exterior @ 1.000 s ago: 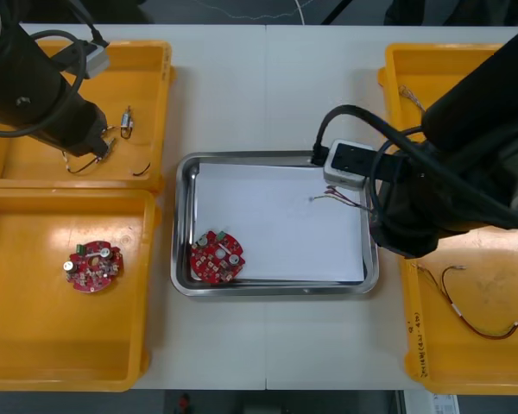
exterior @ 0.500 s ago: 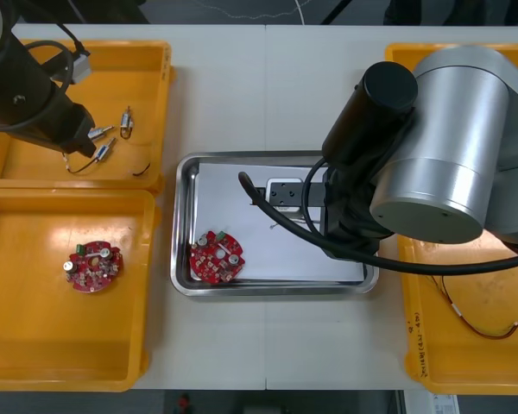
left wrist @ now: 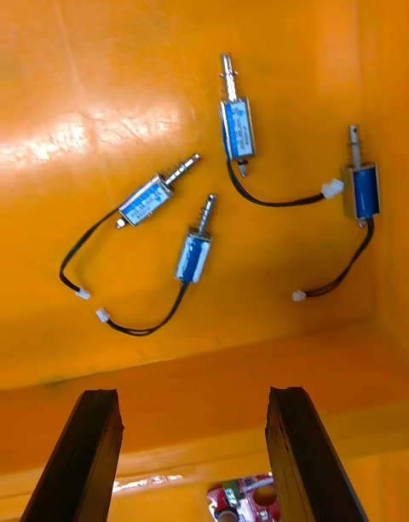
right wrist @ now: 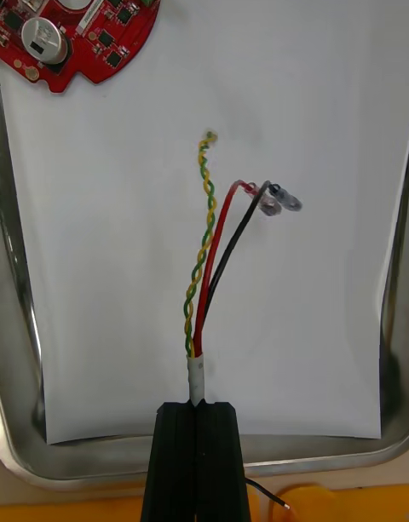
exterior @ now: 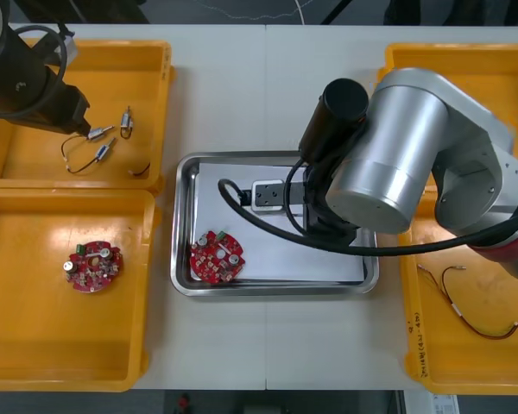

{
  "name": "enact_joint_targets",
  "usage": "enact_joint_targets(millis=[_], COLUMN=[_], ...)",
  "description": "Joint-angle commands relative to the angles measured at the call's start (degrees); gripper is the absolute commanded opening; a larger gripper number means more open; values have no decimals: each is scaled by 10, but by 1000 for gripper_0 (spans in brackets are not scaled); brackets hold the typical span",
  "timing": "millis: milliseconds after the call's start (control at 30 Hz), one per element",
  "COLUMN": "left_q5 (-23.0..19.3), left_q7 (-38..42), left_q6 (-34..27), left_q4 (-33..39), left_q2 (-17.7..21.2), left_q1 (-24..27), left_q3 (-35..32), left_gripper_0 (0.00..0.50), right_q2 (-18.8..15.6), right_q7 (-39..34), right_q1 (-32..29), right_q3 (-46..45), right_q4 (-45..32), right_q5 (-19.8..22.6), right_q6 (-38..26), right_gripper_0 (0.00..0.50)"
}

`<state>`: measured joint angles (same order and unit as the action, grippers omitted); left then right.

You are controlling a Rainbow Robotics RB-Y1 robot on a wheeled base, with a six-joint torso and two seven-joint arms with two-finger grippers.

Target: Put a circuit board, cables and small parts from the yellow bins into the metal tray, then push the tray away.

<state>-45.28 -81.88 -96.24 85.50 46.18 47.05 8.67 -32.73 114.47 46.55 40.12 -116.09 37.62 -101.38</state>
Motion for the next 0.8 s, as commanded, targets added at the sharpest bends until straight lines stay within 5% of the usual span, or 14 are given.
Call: enact_joint_targets(millis=[33, 800], left_q5=[19, 39], left_q7=[-88, -179], left_q6=[29, 195], left_q4=[-21, -179], left_q2=[-8, -34], left_q1=[47, 71], left_q3=[14, 35], left_gripper_0=[500, 500], right_q2=[-1, -8], right_q7=[16, 20], right_q1=[19, -8], right_q3=[58, 89], right_q4=[11, 53], right_q5=[-16, -20], right_q6=[35, 58], right_gripper_0=[0, 0])
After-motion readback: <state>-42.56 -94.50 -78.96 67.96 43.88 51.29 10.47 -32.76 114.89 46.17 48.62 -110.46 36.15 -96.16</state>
